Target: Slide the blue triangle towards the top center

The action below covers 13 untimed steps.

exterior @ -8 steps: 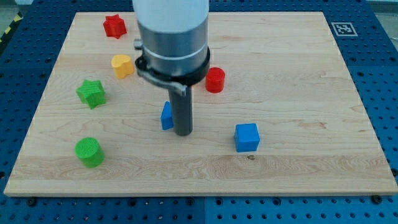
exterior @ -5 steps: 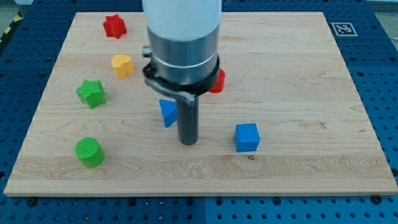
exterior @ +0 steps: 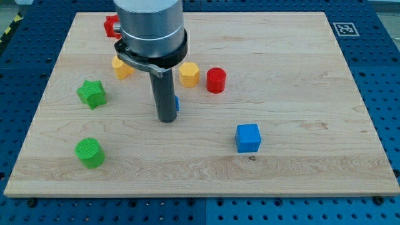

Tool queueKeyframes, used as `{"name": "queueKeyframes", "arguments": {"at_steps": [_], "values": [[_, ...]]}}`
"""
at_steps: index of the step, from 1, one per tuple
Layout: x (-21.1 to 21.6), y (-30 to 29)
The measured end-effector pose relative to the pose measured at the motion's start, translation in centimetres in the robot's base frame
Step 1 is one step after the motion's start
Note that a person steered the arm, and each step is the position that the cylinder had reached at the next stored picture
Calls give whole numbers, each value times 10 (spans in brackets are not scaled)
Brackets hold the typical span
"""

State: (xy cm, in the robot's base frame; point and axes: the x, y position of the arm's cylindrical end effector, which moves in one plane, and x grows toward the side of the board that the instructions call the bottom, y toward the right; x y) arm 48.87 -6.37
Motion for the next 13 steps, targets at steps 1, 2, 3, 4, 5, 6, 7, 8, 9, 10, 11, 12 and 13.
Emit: {"name": "queueKeyframes", "arguments": {"at_steps": [1,2,3,4,5,6,7,8,9,10,11,12,13], "values": [[-34,0],[-41,-1],[-51,-5],[-79,-5],[-93,-5],[-109,-5],[-109,-31],[-114,-37],[-121,2],[-130,4],[-135,4],[-142,7],[-148,12]]}}
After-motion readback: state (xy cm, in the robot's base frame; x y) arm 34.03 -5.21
